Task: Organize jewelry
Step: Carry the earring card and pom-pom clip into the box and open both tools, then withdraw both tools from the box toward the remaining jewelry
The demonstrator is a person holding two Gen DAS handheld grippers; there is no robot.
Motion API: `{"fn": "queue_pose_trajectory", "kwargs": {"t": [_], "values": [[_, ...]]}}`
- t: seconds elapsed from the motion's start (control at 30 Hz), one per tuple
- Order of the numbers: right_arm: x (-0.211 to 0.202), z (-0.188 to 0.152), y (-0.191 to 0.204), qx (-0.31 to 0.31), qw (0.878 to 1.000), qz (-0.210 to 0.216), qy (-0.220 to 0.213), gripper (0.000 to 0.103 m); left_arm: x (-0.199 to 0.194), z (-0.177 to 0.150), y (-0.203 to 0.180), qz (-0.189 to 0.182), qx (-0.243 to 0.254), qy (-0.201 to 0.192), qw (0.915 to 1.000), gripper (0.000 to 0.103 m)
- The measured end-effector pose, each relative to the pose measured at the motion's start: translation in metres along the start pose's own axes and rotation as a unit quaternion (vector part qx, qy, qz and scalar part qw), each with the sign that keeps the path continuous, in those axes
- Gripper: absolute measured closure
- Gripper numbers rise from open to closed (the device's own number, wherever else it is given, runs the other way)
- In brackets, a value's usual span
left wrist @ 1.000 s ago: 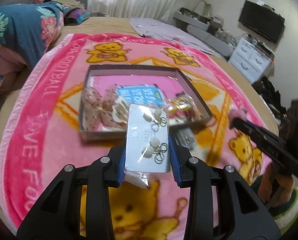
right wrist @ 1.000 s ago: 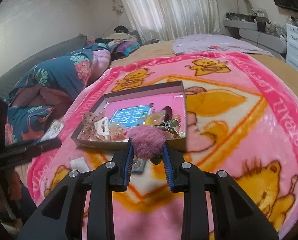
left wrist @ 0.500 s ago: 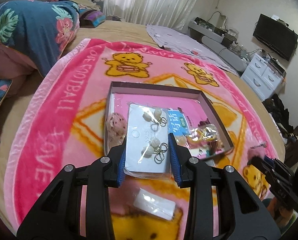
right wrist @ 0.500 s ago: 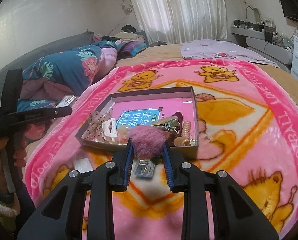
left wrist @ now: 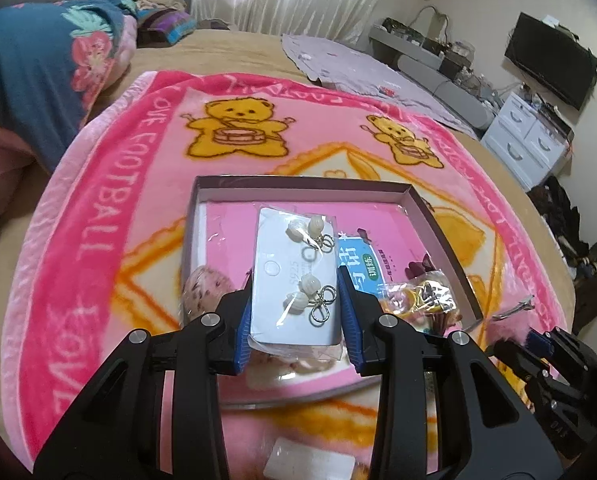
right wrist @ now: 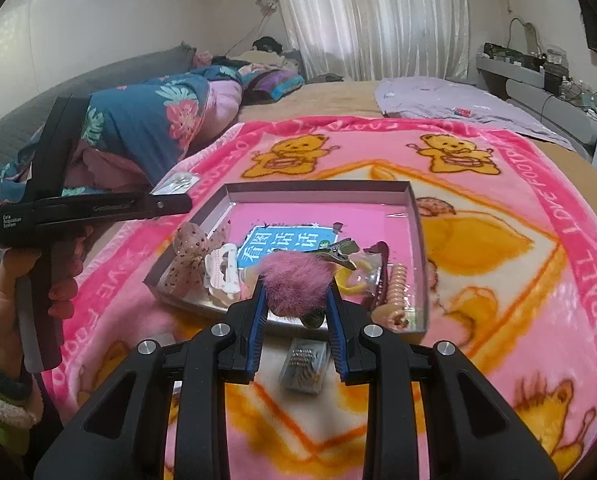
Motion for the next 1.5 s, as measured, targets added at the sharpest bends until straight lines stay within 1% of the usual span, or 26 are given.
{"fn": "queue_pose_trajectory", "kwargs": {"t": [0.13, 0.23, 0.3, 0.4, 0.53, 0.8, 1.03, 1.1, 1.2, 1.23, 1.27, 1.3, 1.33, 1.37, 1.43, 1.5], "values": [[0.017, 0.002, 0.002, -0.005, 1.0, -0.002, 0.013, 0.076, 0.015, 0.005, 0.002, -0.001, 0.008, 0.009, 0.9999, 0.075], [0.029, 0.005, 0.004, -0.006, 1.0, 0.003, 0.023, 0.076, 0.026, 0.007, 0.006, -0.001, 0.006, 0.015, 0.9999, 0.075], [0.038, 0.008, 0.008, -0.006, 0.999, 0.015, 0.032, 0.076, 0.032, 0.007, 0.008, -0.001, 0.007, 0.019, 0.9998, 0.075], [0.049, 0.01, 0.01, -0.011, 0.999, 0.013, 0.038, 0.076, 0.04, 0.006, 0.008, -0.001, 0.01, 0.025, 0.9996, 0.075], [0.063, -0.005, 0.011, -0.013, 0.998, 0.007, 0.06, 0.076, 0.049, 0.003, 0.007, -0.004, 0.014, 0.035, 0.9993, 0.075], [0.073, -0.018, 0.013, -0.039, 0.997, -0.015, 0.07, 0.076, 0.064, -0.01, 0.003, -0.005, 0.025, 0.055, 0.9982, 0.075], [0.075, -0.023, 0.012, -0.04, 0.996, -0.02, 0.075, 0.074, 0.07, -0.018, -0.002, -0.004, 0.033, 0.066, 0.9973, 0.075], [0.074, -0.023, 0.012, -0.039, 0.996, -0.019, 0.073, 0.071, 0.07, -0.02, -0.003, -0.002, 0.034, 0.068, 0.9971, 0.074], [0.069, -0.02, 0.01, -0.039, 0.997, -0.02, 0.063, 0.058, 0.069, -0.021, -0.005, -0.002, 0.035, 0.067, 0.9971, 0.074], [0.066, -0.019, 0.01, -0.038, 0.997, -0.021, 0.059, 0.052, 0.067, -0.021, -0.005, -0.001, 0.036, 0.066, 0.9972, 0.074], [0.064, -0.018, 0.009, -0.038, 0.998, -0.021, 0.056, 0.05, 0.066, -0.021, -0.006, -0.001, 0.036, 0.064, 0.9973, 0.074], [0.059, -0.016, 0.007, -0.038, 0.998, -0.022, 0.05, 0.05, 0.064, -0.021, -0.007, 0.0, 0.037, 0.063, 0.9973, 0.072], [0.056, -0.015, 0.005, -0.036, 0.998, -0.023, 0.046, 0.046, 0.063, -0.02, -0.007, 0.001, 0.038, 0.062, 0.9974, 0.071], [0.052, -0.013, 0.003, -0.034, 0.998, -0.024, 0.04, 0.04, 0.061, -0.02, -0.008, 0.003, 0.038, 0.06, 0.9975, 0.069], [0.042, -0.011, -0.002, -0.027, 0.999, -0.027, 0.027, 0.033, 0.054, -0.018, -0.01, 0.004, 0.038, 0.054, 0.9978, 0.067], [0.032, -0.008, -0.005, -0.029, 0.999, -0.031, 0.016, 0.031, 0.048, -0.017, -0.013, 0.004, 0.037, 0.048, 0.9982, 0.063]]}}
Point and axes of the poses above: each gripper's, at about its wrist camera, not at the fingertips, and x roughly the way its jaws point, y to its left, z to its top, the point moved 10 cm from there along x, roughly the way its jaws point, and after that the axes turned 9 degrees about -z, right-handed, at the moved point
